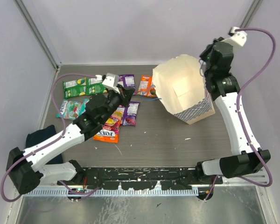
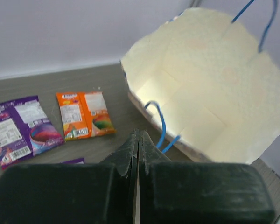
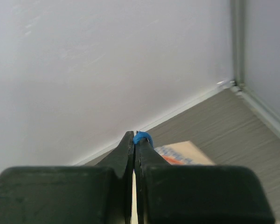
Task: Take the snacks out of the paper bag
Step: Place the snack at the center of the board, then adjust the paper bag at the center of the board.
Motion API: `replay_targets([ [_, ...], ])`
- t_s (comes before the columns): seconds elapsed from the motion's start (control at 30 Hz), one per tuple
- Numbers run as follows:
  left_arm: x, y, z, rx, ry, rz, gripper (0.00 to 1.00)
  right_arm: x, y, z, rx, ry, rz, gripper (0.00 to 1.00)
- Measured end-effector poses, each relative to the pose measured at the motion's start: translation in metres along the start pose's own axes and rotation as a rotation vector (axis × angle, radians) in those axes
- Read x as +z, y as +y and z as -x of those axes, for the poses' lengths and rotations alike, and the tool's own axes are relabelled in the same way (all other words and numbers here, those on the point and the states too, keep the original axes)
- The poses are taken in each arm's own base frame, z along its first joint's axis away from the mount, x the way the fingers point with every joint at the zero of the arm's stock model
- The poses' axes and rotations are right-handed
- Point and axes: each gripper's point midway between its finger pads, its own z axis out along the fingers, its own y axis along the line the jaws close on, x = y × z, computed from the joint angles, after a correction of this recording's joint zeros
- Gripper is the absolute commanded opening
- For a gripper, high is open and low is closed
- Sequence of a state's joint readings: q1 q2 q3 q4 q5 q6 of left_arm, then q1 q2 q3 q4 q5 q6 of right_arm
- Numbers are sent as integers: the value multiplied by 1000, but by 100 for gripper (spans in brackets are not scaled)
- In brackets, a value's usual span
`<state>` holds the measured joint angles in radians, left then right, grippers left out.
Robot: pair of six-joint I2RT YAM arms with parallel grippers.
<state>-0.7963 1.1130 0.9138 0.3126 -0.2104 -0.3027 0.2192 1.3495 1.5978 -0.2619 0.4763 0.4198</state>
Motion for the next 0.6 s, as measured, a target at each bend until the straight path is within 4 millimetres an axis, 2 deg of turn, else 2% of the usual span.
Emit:
replay_targets([
  [0.03,3,1,-9,6,28,4,0,5,-13,2,1,-9,-34,0],
  [0.13,8,9,-36,27,118,33,0,26,-83,11,23,-47,-207,0],
  [0.2,7,15,-44,37,152,56,0,35,-130,8,45,-51,-313,0],
  [0.23,6,18,-46,41,163,67,0,39,-149,3,55,-43,-352,0],
  [0.27,6,21,-45,42,168,76,0,45,-177,-4,71,-31,-406,0],
  [0.37,7,28,-43,43,170,103,0,60,-230,-27,105,26,-492,0],
  [0.43,8,33,-42,42,172,117,0,72,-255,-44,130,72,-519,0],
  [0.5,11,37,-44,39,183,129,0,81,-269,-59,152,116,-523,0],
  [0.6,19,39,-52,28,211,138,0,94,-274,-72,170,156,-508,0],
])
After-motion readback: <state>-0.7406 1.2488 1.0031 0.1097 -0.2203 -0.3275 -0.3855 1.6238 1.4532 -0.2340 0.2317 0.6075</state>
